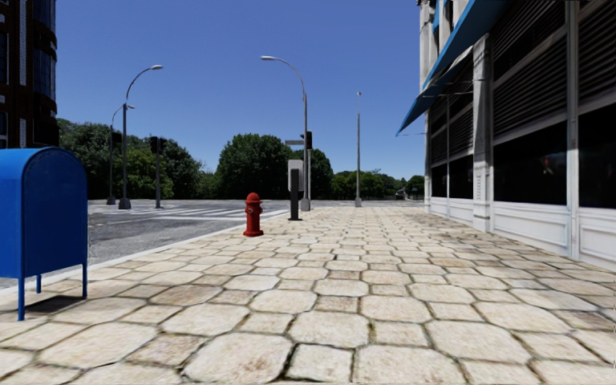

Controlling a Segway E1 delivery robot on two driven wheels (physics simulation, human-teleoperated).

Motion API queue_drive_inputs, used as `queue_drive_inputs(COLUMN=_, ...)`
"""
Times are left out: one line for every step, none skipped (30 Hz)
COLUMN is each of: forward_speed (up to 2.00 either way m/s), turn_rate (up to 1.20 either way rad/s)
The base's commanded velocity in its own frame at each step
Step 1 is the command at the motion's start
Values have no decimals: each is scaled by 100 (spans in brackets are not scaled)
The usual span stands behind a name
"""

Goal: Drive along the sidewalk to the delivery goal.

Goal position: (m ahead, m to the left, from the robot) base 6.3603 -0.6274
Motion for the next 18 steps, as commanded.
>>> queue_drive_inputs(forward_speed=200, turn_rate=0)
queue_drive_inputs(forward_speed=200, turn_rate=0)
queue_drive_inputs(forward_speed=200, turn_rate=0)
queue_drive_inputs(forward_speed=200, turn_rate=0)
queue_drive_inputs(forward_speed=200, turn_rate=0)
queue_drive_inputs(forward_speed=200, turn_rate=0)
queue_drive_inputs(forward_speed=200, turn_rate=0)
queue_drive_inputs(forward_speed=200, turn_rate=0)
queue_drive_inputs(forward_speed=200, turn_rate=0)
queue_drive_inputs(forward_speed=200, turn_rate=0)
queue_drive_inputs(forward_speed=200, turn_rate=0)
queue_drive_inputs(forward_speed=200, turn_rate=0)
queue_drive_inputs(forward_speed=200, turn_rate=0)
queue_drive_inputs(forward_speed=200, turn_rate=0)
queue_drive_inputs(forward_speed=200, turn_rate=0)
queue_drive_inputs(forward_speed=200, turn_rate=0)
queue_drive_inputs(forward_speed=200, turn_rate=0)
queue_drive_inputs(forward_speed=200, turn_rate=0)
